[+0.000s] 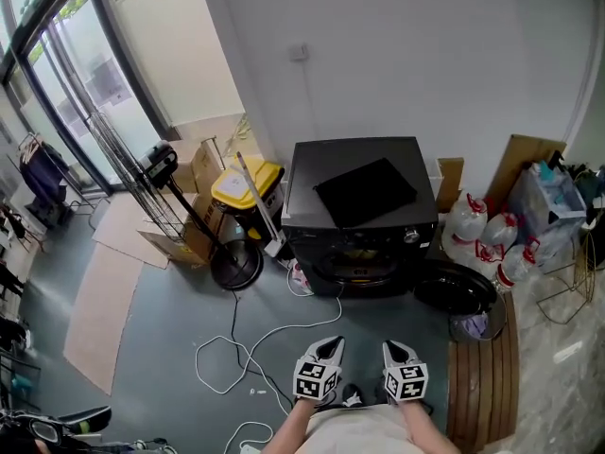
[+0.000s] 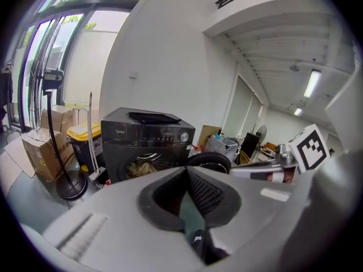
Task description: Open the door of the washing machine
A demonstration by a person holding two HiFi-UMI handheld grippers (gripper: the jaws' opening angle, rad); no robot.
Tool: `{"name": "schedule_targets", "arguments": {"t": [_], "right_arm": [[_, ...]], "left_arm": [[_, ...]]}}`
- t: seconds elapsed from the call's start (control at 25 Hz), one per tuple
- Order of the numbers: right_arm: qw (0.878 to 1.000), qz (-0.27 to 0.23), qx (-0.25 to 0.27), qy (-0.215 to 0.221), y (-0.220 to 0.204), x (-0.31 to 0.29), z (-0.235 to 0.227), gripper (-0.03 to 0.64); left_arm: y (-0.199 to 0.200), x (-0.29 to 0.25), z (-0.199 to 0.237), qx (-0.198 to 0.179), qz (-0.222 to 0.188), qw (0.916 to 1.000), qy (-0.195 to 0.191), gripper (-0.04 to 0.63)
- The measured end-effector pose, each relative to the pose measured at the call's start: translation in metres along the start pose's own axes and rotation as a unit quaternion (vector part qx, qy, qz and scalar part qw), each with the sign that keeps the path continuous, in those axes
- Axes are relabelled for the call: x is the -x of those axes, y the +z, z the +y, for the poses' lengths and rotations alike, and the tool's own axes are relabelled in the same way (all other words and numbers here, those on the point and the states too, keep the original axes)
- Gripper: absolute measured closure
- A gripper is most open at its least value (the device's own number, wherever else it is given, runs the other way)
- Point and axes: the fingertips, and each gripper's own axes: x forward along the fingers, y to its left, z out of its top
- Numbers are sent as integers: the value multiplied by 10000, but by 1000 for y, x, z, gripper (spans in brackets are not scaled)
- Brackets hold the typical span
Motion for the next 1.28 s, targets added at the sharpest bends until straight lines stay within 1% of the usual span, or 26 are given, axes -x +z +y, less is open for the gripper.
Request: {"name": "schedule_targets", "arguments": {"t": [0.4, 0.8, 1.28], "right_arm": [[9999, 78, 89, 68, 3, -3, -3, 615], [10000, 66, 34, 61, 3, -2, -11, 615], [9999, 32, 1, 120, -1, 0, -6, 615]], "left_arm": [[2, -4, -3, 63, 4, 10000, 12, 537], [-1, -7, -4, 54, 51, 10000, 31, 537], [-8, 4, 3, 141, 35, 9998, 124, 537]]}}
